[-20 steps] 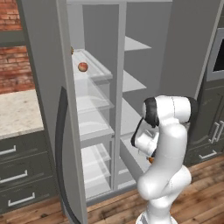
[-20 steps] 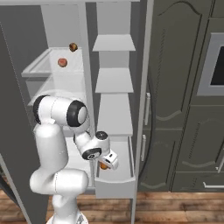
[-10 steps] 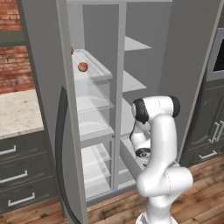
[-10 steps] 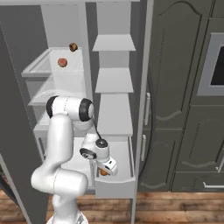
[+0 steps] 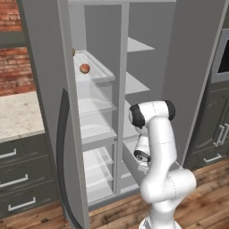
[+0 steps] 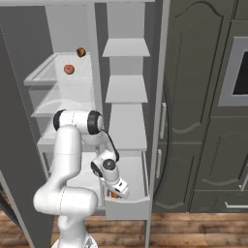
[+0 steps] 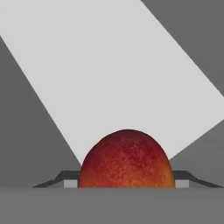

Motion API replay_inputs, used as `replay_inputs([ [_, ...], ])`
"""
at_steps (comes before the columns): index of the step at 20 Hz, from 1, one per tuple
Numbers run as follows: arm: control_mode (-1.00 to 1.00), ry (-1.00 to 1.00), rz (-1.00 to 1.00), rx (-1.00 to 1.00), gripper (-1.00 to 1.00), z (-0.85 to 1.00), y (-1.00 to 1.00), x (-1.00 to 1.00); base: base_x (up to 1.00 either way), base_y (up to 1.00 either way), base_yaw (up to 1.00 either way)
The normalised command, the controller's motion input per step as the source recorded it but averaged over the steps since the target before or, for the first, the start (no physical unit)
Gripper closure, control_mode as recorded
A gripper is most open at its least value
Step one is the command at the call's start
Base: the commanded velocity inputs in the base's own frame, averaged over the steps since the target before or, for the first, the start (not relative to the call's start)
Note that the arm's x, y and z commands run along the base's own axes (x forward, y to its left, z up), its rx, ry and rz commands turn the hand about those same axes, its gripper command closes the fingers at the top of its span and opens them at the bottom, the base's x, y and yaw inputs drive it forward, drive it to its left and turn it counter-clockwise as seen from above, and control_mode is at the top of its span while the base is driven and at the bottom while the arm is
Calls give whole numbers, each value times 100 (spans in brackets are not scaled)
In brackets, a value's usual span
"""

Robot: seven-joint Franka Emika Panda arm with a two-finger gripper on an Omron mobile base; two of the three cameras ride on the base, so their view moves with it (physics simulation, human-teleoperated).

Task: Take the peach and mango from the fridge shelf and place them in the freezer drawer to begin freezing them.

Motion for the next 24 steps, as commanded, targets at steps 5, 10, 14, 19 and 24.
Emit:
replay_inputs([
  [5, -100, 0, 2, 4, -100, -4, 0, -36, 0, 0, 0],
  [10, -100, 0, 0, 9, -100, 10, -3, -1, 0, 0, 0],
  [14, -100, 0, 0, 8, -100, 46, -21, 0, 0, 0, 0],
  [19, -100, 0, 0, 6, -100, 57, -19, 0, 0, 0, 0],
  [24, -100, 0, 0, 4, -100, 92, -2, 0, 0, 0, 0],
])
